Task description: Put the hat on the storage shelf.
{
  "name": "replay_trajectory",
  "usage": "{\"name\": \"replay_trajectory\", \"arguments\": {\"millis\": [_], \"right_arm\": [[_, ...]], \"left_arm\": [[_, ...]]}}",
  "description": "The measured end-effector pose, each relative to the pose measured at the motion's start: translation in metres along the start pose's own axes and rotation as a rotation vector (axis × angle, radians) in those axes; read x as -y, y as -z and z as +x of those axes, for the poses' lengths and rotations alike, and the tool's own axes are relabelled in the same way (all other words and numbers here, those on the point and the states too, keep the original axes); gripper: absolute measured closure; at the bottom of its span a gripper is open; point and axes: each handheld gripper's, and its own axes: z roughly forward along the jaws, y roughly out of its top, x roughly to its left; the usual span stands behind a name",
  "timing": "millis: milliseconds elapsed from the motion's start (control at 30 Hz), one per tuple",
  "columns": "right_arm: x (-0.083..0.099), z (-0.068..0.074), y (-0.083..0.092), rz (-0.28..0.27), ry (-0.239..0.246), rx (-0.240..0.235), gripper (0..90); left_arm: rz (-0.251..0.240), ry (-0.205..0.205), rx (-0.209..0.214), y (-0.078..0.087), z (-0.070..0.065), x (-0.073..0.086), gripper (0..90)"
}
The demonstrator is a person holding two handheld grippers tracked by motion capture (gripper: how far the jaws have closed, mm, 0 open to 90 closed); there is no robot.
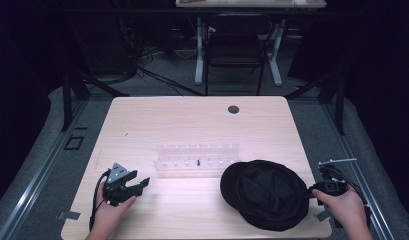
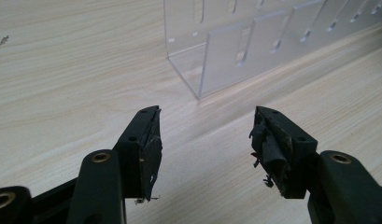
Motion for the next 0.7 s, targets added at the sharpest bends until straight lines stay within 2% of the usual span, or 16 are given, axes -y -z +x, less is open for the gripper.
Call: {"name": "replay_trajectory", "arguments": {"millis": [200, 267, 300, 400, 433, 467, 500, 533, 600, 633, 667, 700], "right_arm": [[-0.0030, 0.0002, -0.0033, 0.033, 0.009, 0.010, 80.1], [-0.0037, 0.0013, -0.0055, 0.036, -0.006, 0.018, 80.1], [-0.0051, 0.0002, -0.0042, 0.063, 0.013, 0.014, 80.1], [-0.0054, 0.0013, -0.0062, 0.055, -0.007, 0.015, 80.1], [-0.0062, 0.0016, -0.0069, 0.070, -0.018, 0.021, 80.3], [-0.0075, 0.0017, -0.0049, 0.091, 0.001, 0.063, 80.5], [-0.0071, 0.0015, -0.0074, 0.080, -0.016, 0.018, 80.8], [-0.0070, 0.0022, -0.0087, 0.075, -0.033, 0.024, 81.4], [-0.0073, 0.0024, -0.0090, 0.080, -0.033, 0.023, 81.8], [-0.0085, 0.0030, -0.0077, 0.106, -0.023, 0.042, 82.1], [-0.0085, 0.0040, -0.0097, 0.106, -0.040, 0.032, 83.0], [-0.0088, 0.0035, -0.0099, 0.112, -0.029, 0.028, 83.4]], "left_arm": [[0.002, -0.001, 0.000, -0.0001, 0.0000, 0.0000, 42.6], [0.002, 0.000, 0.000, -0.0003, 0.0000, 0.0000, 42.6], [0.002, 0.000, 0.000, -0.0003, 0.0000, 0.0000, 42.6], [0.003, -0.001, 0.000, -0.0004, 0.0000, 0.0000, 42.6], [0.002, -0.001, 0.000, -0.0003, 0.0000, 0.0000, 42.6], [0.002, -0.001, 0.000, -0.0003, 0.0000, 0.0000, 42.6], [0.004, -0.001, -0.002, -0.0003, -0.0001, -0.0001, 42.6], [0.004, -0.001, -0.002, -0.0003, -0.0001, -0.0001, 42.6], [0.005, -0.001, -0.002, -0.0003, -0.0001, -0.0001, 42.6], [0.003, -0.001, -0.003, -0.0004, -0.0001, -0.0001, 42.6], [0.004, -0.001, -0.001, -0.0005, 0.0001, 0.0000, 42.5], [0.004, -0.001, -0.002, -0.0006, 0.0000, 0.0000, 42.6]]}}
